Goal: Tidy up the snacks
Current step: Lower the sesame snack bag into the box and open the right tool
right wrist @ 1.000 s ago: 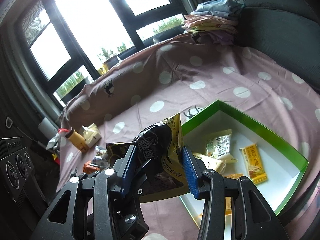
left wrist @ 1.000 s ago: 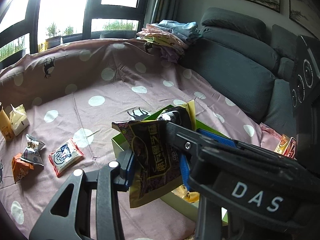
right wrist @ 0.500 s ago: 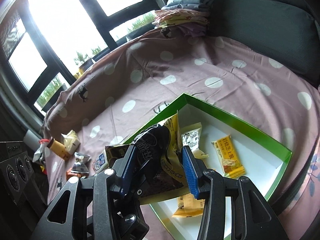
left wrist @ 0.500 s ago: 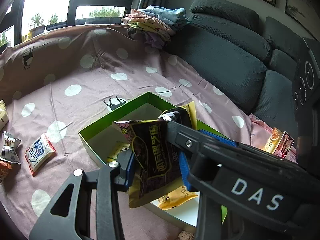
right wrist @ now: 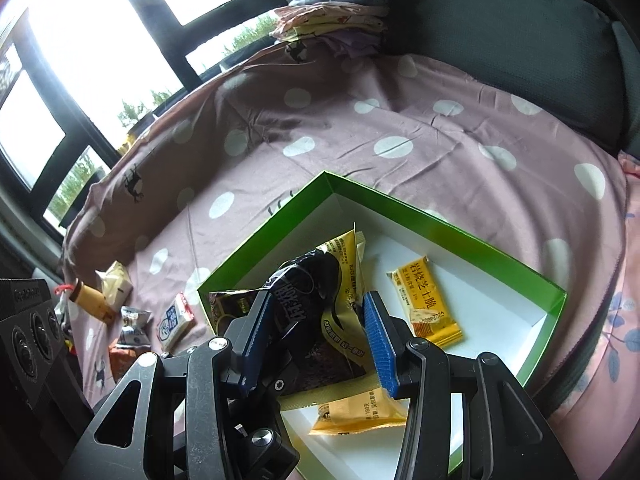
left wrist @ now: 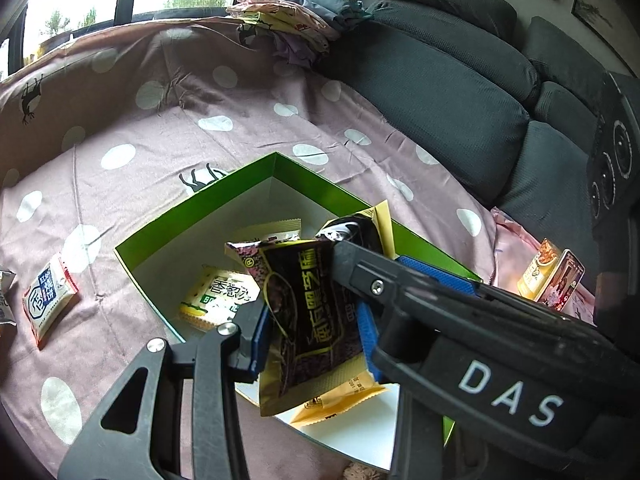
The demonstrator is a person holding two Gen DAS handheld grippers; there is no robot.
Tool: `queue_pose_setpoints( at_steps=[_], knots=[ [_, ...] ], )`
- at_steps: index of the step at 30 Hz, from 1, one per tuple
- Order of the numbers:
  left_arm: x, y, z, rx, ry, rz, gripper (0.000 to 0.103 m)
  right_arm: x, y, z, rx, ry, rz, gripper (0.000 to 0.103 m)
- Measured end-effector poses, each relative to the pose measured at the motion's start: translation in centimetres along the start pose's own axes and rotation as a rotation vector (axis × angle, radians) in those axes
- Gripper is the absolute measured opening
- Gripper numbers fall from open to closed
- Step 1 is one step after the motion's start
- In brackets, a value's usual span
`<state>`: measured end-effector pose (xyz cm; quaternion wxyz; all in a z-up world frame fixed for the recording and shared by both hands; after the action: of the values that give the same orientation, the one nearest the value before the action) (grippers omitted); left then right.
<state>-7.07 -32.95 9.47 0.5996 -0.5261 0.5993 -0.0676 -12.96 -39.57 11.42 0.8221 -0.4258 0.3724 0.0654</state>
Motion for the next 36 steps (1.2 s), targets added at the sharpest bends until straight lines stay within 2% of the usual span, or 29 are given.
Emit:
queue_pose_setpoints(
  at_steps=[20,24,31,33,36],
  knots=[
    [3.2,0.8,-0.5,-0.023,0.074,0.144,0.036,2.0,0.3,-2.3,0.036,0.101,0.07,0.049],
    [3.5,1.0,-0.7,-0.051,0.147,0.168,0.036,2.0,0.4,-2.4,0.041,0.066,0.073,0.049],
    [2.8,1.0,0.0,-0.067,0.107,0.144,0.04,2.1,0.4,-2.2,0.039,0.091,0.076,0.048],
    [2.1,0.9,0.6,-0.08,0.08,0.13,0.05,1.8,0.3,-2.2,0.047,0.091,0.062,0.048],
    [0.4,0.8,2.1,-0.099,0.041,0.084,0.054,1.4,0.1,-2.1,0.054,0.088,0.045,0.051]
  ],
)
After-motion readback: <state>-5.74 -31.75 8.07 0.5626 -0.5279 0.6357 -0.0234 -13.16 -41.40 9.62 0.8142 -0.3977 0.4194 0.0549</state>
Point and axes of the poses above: each gripper's, at about its wrist camera, not at the fingertips, and x roughly the way its jaws point, z to its left, y to its underside, the point moved 3 cm from there along x, roughly the way its jaws point, and after that the axes turned 2 degrees about -z, right-handed, at the moved point
